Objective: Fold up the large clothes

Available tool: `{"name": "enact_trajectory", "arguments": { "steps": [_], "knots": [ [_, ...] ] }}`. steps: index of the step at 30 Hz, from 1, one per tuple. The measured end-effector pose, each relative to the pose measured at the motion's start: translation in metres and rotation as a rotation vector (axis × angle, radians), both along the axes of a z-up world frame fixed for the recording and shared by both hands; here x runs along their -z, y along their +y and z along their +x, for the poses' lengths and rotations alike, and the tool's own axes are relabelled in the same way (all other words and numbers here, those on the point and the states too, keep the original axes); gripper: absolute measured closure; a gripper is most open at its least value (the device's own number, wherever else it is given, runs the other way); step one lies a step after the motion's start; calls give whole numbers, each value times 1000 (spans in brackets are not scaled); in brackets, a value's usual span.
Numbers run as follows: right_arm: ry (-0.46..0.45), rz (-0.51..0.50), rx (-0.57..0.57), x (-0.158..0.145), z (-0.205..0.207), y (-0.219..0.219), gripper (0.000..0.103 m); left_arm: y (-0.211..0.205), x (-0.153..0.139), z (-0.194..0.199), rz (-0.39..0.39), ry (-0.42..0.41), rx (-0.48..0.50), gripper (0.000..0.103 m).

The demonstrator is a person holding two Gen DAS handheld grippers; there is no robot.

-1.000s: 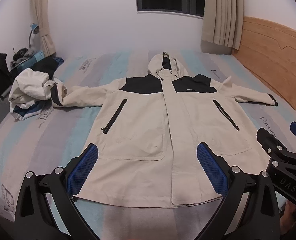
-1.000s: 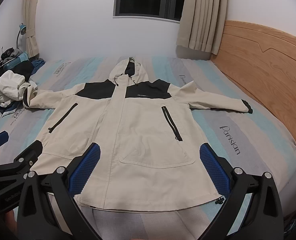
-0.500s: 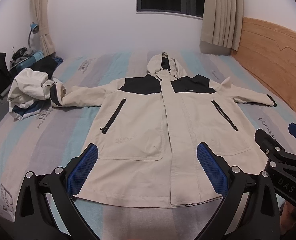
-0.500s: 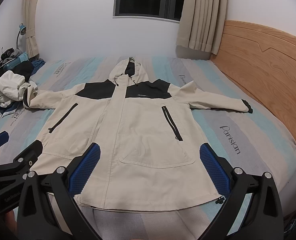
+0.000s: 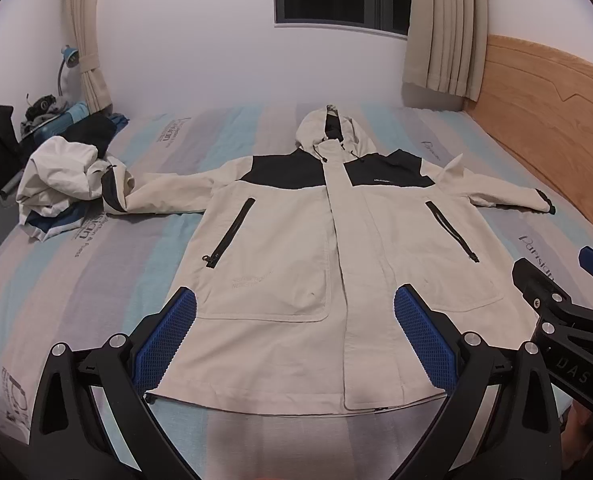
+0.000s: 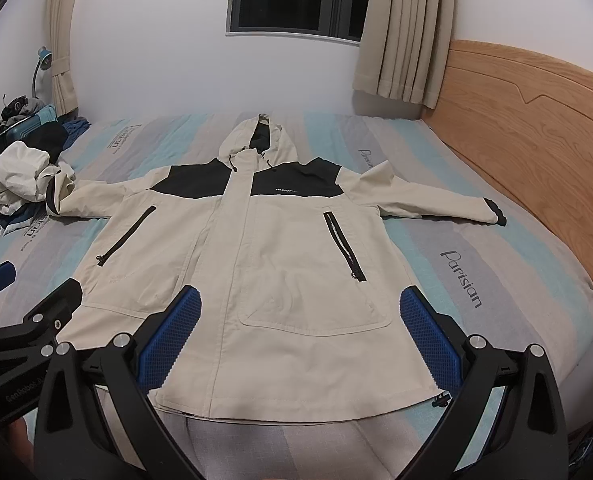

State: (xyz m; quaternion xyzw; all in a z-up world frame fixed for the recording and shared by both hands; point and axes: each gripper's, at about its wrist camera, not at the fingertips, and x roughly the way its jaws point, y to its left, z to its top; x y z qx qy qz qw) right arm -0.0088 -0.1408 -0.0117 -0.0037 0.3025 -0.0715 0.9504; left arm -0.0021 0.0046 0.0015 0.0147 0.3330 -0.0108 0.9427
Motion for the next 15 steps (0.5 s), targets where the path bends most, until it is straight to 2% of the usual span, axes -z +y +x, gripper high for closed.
{"name": "enact_trajectory", "arguments": {
  "steps": [15],
  "knots": [
    [5, 1, 1, 0, -1, -1, 7, 2, -1, -1, -1, -1, 1, 6]
  ]
}}
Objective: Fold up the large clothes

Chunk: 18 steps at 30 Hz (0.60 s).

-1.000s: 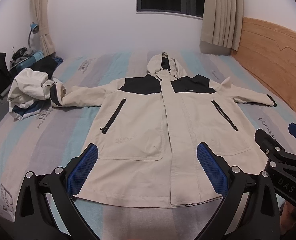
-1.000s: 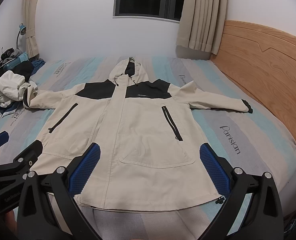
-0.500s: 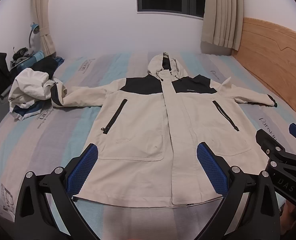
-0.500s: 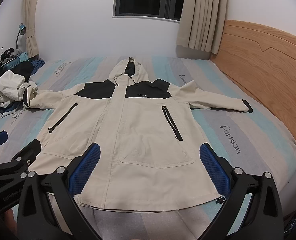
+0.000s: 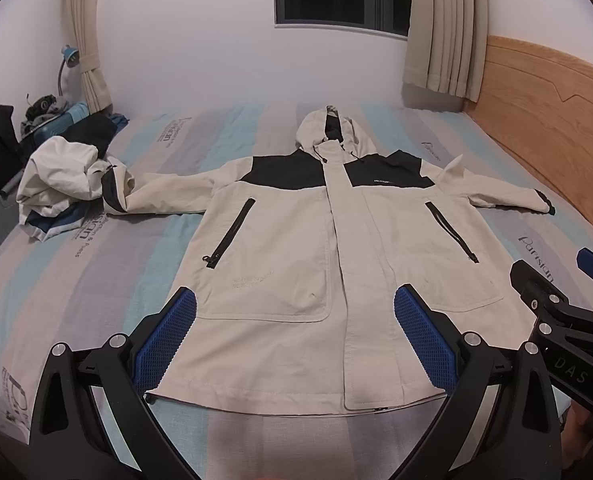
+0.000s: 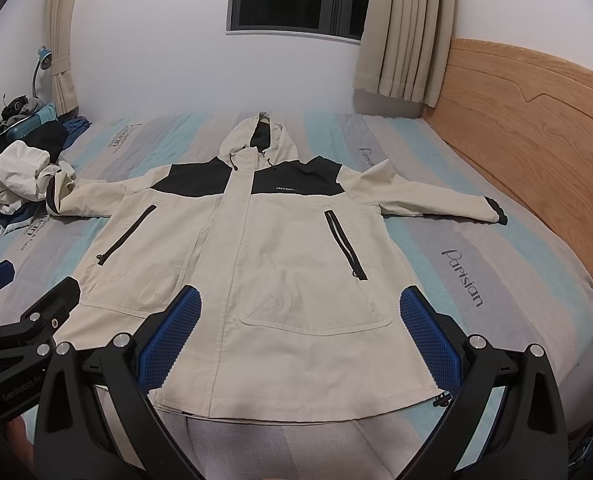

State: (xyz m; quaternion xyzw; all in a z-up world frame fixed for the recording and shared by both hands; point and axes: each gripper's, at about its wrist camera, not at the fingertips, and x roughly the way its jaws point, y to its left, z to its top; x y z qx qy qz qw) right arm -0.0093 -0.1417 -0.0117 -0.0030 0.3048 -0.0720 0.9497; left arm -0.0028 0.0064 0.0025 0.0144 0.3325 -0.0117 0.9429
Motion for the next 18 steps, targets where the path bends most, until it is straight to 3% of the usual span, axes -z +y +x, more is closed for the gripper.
{"name": "enact_trajectory", "arguments": {
  "steps": [18],
  "knots": [
    [1, -1, -1, 0, -1, 1, 7, 1, 1, -1, -1, 0, -2, 6]
  ]
}}
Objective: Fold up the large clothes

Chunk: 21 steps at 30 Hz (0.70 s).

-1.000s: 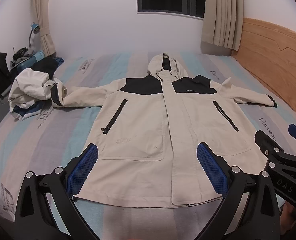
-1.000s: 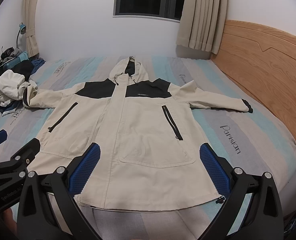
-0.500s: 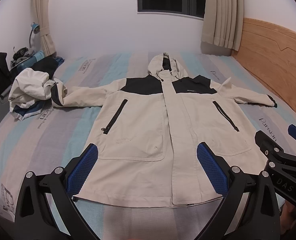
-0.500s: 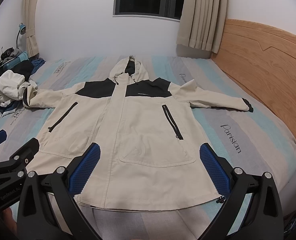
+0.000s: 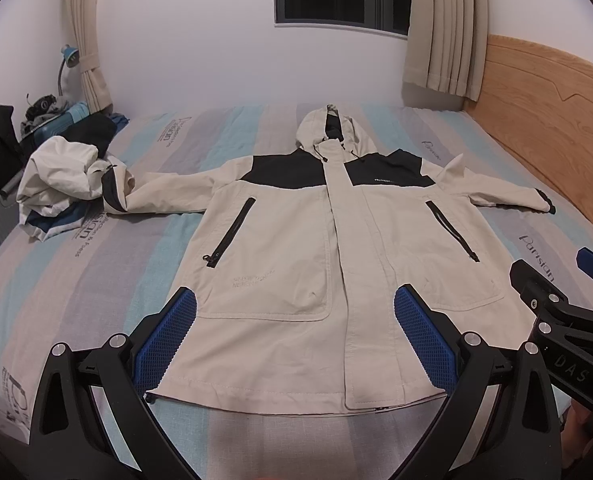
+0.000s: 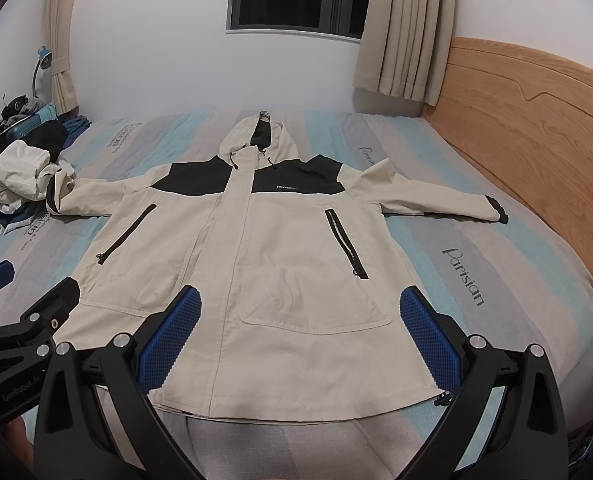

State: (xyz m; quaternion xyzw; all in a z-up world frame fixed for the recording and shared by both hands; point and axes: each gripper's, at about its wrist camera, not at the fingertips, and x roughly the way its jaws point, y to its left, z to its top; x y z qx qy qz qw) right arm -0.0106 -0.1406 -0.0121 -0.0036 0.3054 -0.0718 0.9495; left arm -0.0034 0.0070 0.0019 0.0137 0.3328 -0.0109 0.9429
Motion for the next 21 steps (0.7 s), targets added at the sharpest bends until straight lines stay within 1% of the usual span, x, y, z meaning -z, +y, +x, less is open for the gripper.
{"name": "enact_trajectory", "arguments": {
  "steps": [12, 15, 18, 21],
  "knots": [
    [-3, 1, 3, -1, 0, 0, 7, 3, 1, 2, 2, 8, 0, 6],
    [-9, 4, 5, -2, 0, 0, 7, 8, 2, 6, -11, 35, 0, 6],
    [-4, 34, 3, -3, 9, -3, 7, 10, -4, 11, 5, 28, 6, 6],
    [19, 80, -45, -3, 36, -4, 7, 9, -12, 25, 63, -15, 11, 6]
  ]
}}
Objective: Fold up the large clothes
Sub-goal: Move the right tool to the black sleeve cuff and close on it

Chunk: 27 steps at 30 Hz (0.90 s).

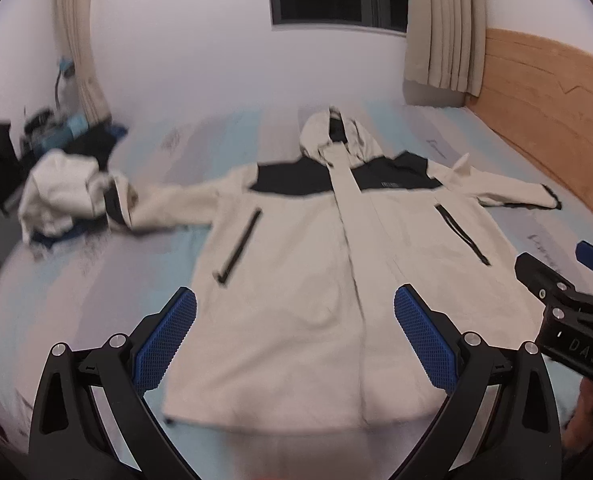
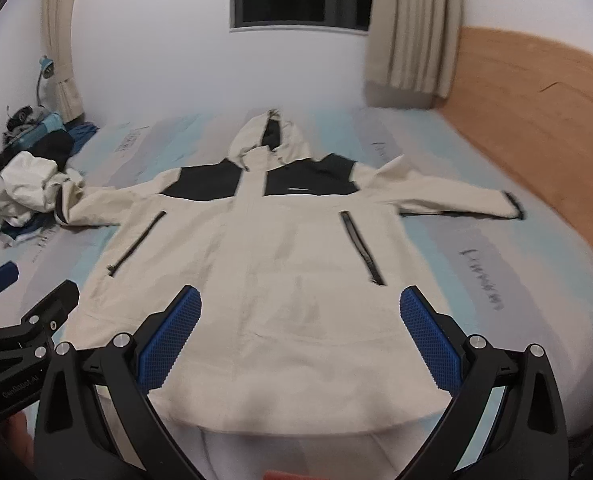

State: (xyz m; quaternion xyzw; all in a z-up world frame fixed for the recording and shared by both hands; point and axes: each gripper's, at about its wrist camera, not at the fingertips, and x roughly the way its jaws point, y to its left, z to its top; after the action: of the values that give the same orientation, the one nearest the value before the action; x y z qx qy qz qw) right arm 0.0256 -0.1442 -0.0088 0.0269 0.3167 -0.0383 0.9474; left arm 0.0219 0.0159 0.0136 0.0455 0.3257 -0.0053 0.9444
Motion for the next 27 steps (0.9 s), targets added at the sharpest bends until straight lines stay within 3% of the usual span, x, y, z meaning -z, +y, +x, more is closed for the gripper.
{"name": "enact_trajectory", "arguments": {
  "steps": [5, 10, 14, 22, 27],
  "knots": [
    [-50, 24, -62, 11, 51, 3, 7, 9, 18, 55, -1, -18, -18, 6],
    [-4, 60, -65, 25, 104, 2, 7, 18, 27, 102, -2, -18, -63, 6],
    [43, 81, -50, 10, 130, 1, 7, 22, 11, 128, -43, 38, -39, 6],
    [142, 145, -78, -34, 179, -2, 7, 31, -27, 183, -53, 128, -1, 6],
    [179, 91, -63, -33, 216, -16, 7, 26, -33, 226, -52, 137, -3, 6]
  ]
}}
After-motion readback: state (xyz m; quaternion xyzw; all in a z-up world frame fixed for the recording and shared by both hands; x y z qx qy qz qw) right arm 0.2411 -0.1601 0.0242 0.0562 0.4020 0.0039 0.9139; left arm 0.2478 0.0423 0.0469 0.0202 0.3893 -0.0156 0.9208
